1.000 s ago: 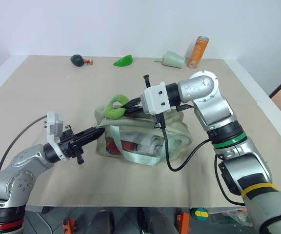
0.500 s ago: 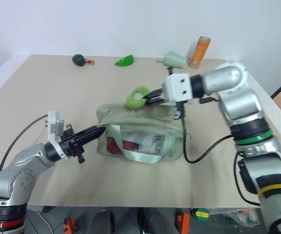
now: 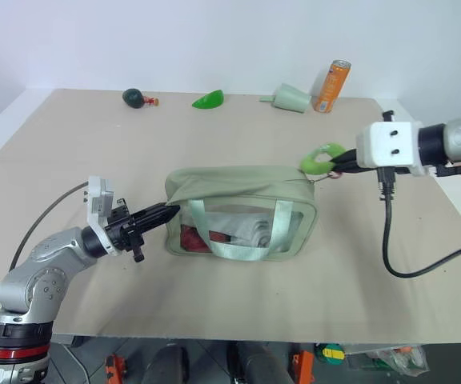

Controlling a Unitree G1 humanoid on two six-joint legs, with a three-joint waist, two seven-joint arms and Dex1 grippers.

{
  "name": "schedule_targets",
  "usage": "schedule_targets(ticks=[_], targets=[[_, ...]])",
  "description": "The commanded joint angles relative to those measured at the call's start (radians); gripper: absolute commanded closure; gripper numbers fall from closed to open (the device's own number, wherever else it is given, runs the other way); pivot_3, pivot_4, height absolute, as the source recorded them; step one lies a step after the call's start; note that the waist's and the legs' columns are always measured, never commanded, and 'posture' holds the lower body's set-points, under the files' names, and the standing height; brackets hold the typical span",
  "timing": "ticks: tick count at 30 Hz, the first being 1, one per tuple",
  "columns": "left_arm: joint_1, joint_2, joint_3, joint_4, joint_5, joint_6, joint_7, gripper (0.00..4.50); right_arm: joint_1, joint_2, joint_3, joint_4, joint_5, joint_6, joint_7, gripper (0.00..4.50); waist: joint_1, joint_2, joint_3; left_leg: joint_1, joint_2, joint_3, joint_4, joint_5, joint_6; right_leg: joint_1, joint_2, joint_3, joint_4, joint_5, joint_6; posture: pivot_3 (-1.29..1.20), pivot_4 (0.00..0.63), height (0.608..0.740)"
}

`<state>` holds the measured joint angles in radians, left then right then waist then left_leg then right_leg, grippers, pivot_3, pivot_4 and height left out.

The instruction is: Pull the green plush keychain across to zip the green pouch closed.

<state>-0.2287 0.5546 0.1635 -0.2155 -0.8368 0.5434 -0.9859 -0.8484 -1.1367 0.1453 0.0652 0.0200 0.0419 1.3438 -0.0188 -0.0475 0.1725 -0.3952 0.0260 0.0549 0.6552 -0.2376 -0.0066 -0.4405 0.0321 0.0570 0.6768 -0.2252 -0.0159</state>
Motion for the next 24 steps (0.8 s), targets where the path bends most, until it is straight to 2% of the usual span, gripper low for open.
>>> schedule_targets(ticks=[1,5,10,13,19,21,22,24], targets=[[0.007,0.002,0.004,0.005,0.009,-0.001,-0.002,4.50,0.017,-0.097,-0.084,0.031,-0.070,0.020,-0.057,4.48,0.000,0.000,0.000,0.000,0.000,0.000,0.000,0.000,0.000,0.000,0.000,0.000,0.000,0.000,0.000,0.00,0.150,0.740],[0.013,-0.003,0.004,0.000,0.009,0.000,0.001,4.50,0.209,-0.110,-0.091,-0.088,-0.024,0.084,-0.062,4.48,0.001,0.000,0.000,0.000,0.000,-0.002,0.000,0.000,0.000,0.001,0.000,-0.001,0.000,-0.001,0.001,0.00,0.150,0.740],[0.021,-0.013,0.001,-0.009,0.008,0.001,0.008,4.50,0.370,0.026,-0.052,-0.179,-0.026,0.170,-0.178,4.48,-0.005,0.000,-0.001,0.000,0.000,-0.001,0.000,0.000,0.000,0.001,0.000,-0.001,0.001,-0.002,0.003,0.00,0.150,0.740],[0.020,-0.014,-0.001,-0.015,0.004,0.009,0.011,4.50,0.379,0.125,-0.005,-0.104,-0.100,0.146,-0.287,4.48,-0.007,0.000,-0.001,0.003,0.001,-0.002,0.000,0.001,-0.001,0.003,0.001,-0.001,0.001,-0.002,0.005,0.00,0.150,0.740],[-0.002,-0.015,0.025,-0.006,-0.035,0.066,0.066,4.50,0.292,0.177,-0.027,-0.031,-0.099,0.126,-0.331,4.48,-0.008,0.000,-0.001,0.004,0.002,-0.001,0.000,0.003,0.000,0.003,0.002,-0.001,0.002,-0.001,0.006,0.00,0.150,0.740],[-0.021,-0.021,0.037,0.014,-0.047,0.090,0.106,4.50,0.240,0.201,-0.061,-0.006,-0.059,0.173,-0.344,3.82,-0.009,0.000,-0.001,0.004,0.002,-0.001,0.000,0.003,0.001,0.003,0.002,-0.001,0.002,-0.001,0.006,0.00,0.150,0.740],[-0.029,-0.023,0.039,0.024,-0.036,0.087,0.123,4.50,0.224,0.207,-0.080,-0.009,-0.023,0.196,-0.329,3.64,-0.009,0.000,-0.001,0.004,0.002,-0.001,0.000,0.003,0.001,0.003,0.002,-0.001,0.002,0.000,0.007,0.00,0.150,0.740],[-0.038,-0.022,0.038,0.037,-0.025,0.088,0.135,3.76,0.214,0.211,-0.120,-0.041,0.060,0.245,-0.285,2.94,-0.008,0.000,-0.001,0.003,0.002,-0.001,0.000,0.003,0.001,0.002,0.002,-0.001,0.002,0.001,0.006,0.00,0.150,0.740]])
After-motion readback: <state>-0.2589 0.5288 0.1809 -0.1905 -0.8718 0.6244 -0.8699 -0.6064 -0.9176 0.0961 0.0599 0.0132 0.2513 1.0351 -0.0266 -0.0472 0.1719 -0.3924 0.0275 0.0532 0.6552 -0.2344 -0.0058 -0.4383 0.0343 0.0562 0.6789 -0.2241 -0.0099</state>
